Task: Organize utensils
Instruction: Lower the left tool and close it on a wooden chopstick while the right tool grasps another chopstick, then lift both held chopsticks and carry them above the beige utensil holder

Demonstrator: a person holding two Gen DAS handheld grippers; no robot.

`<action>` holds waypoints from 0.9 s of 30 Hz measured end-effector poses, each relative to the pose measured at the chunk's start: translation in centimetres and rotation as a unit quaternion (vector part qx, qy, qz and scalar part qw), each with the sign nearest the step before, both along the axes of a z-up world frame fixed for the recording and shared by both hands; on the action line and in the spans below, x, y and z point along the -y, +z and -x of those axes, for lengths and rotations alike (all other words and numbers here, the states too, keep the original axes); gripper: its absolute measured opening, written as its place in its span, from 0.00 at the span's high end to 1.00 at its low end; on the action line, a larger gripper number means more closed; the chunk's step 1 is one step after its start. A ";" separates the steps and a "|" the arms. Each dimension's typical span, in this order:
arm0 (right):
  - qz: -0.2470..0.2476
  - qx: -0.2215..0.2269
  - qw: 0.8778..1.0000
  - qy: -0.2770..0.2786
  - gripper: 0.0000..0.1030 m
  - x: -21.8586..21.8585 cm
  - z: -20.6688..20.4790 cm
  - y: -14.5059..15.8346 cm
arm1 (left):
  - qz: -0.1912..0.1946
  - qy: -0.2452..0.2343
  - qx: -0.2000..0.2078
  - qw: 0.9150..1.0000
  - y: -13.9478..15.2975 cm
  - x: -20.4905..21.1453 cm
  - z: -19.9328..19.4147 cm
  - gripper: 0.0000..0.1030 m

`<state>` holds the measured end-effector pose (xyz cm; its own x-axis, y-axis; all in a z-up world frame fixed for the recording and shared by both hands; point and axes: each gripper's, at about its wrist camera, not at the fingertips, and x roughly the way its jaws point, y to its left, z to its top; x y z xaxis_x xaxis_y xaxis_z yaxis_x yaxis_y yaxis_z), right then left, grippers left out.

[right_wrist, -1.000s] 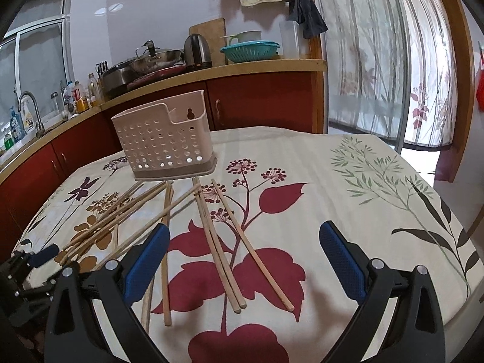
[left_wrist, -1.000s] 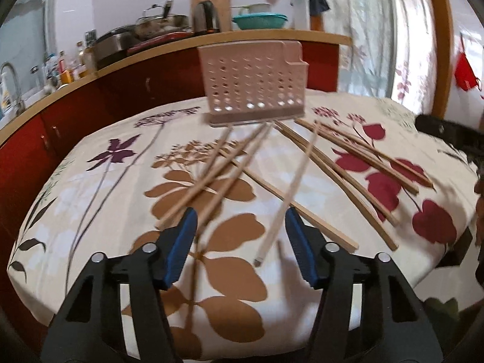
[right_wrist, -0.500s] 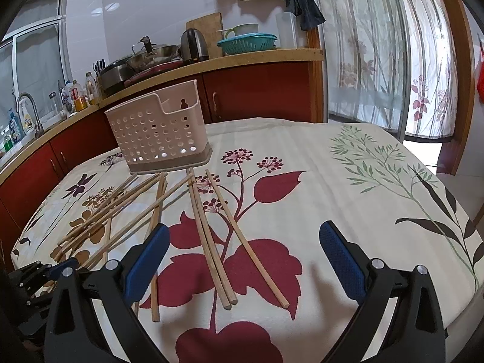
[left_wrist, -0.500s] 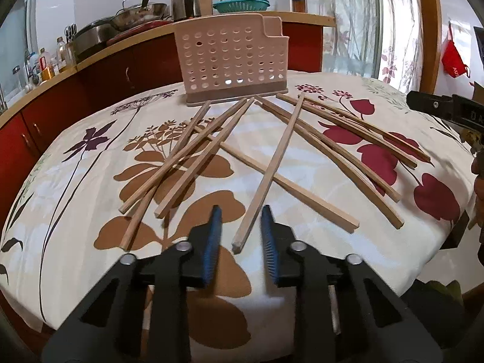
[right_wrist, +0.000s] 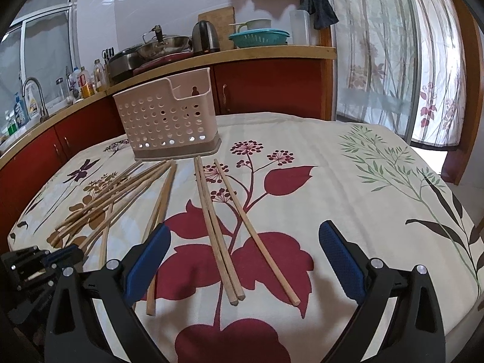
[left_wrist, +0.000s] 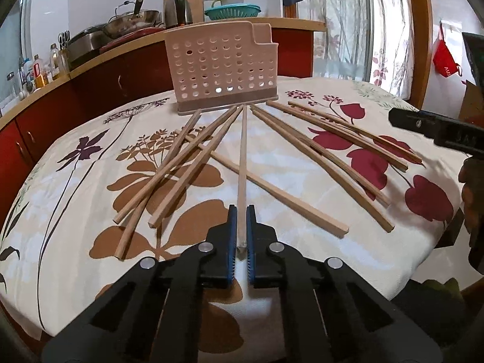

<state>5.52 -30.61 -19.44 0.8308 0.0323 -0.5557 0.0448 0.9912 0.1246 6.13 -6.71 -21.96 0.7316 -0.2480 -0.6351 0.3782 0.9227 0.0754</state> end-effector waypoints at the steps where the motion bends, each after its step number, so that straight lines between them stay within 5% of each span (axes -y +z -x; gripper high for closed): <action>1: 0.001 0.001 1.000 0.001 0.09 -0.1 0.0 0.0 | 0.001 -0.001 0.002 1.000 0.1 0.0 0.1 0.94; 6: -0.013 -0.001 1.000 0.029 0.43 -1.1 0.4 -0.2 | 0.006 -0.003 0.007 1.000 0.6 -0.1 0.3 0.94; 23: 0.027 -0.017 0.992 0.125 0.74 -6.3 2.1 -3.8 | 0.015 0.005 0.005 1.000 0.8 -0.5 0.3 0.94; 27: 0.041 0.003 0.989 0.139 0.88 -6.8 2.9 -4.1 | 0.015 0.005 0.006 1.000 0.8 -0.6 0.3 0.94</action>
<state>2.66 -23.81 -23.54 0.7991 0.2148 -0.5615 -0.2313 0.9720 0.0426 5.85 -6.09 -21.18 0.7412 -0.2593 -0.6192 0.3684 0.9282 0.0523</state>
